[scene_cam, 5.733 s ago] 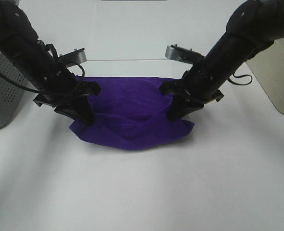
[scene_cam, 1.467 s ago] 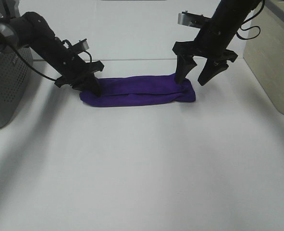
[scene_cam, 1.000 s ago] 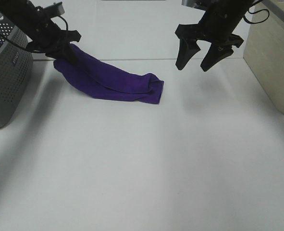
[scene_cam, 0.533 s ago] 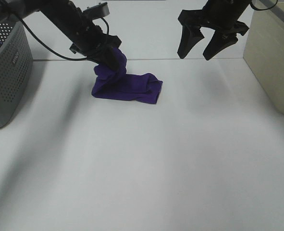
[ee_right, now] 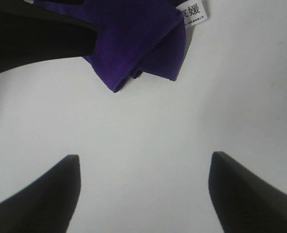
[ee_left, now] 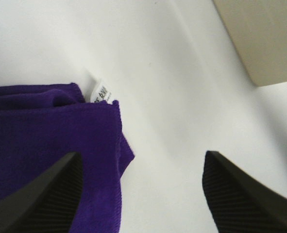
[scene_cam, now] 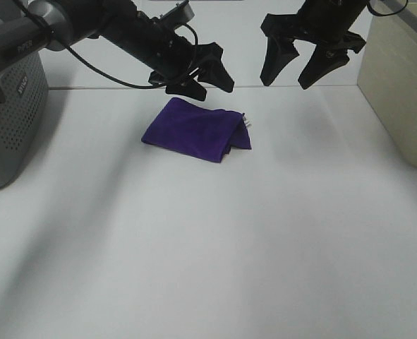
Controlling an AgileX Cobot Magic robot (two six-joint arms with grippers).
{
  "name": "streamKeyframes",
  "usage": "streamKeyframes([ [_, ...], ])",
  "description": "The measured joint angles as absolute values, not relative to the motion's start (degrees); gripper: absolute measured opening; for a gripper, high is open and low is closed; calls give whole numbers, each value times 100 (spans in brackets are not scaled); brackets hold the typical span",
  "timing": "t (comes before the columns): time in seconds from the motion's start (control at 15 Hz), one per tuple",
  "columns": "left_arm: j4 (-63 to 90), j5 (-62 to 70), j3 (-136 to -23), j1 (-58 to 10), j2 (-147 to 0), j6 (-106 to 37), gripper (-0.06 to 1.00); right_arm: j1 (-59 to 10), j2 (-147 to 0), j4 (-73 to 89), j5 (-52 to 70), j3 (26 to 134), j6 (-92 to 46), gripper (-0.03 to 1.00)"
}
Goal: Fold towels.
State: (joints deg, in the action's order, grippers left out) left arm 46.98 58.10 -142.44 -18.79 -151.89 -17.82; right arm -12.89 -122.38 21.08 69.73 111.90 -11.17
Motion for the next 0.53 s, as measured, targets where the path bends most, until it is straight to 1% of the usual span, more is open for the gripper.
streamKeyframes([
  [0.2,4824,5701,-14244,-1874,-15189,-1782,66,-1289,-12026,2108,6973,11190,-1106,73],
  [0.33,4618,5689,-14244,-1874,-15166,-1782,66,-1289,-11929,2103,6979,11190,-1106,73],
  [0.4,4263,5701,-14255,-1874,-15097,-1759,66,-1289,-11854,2063,6979,11190,-1106,73],
  [0.53,3117,5867,-14381,-1874,-14817,-1467,70,-1289,-11665,1891,6984,11190,-1106,73],
])
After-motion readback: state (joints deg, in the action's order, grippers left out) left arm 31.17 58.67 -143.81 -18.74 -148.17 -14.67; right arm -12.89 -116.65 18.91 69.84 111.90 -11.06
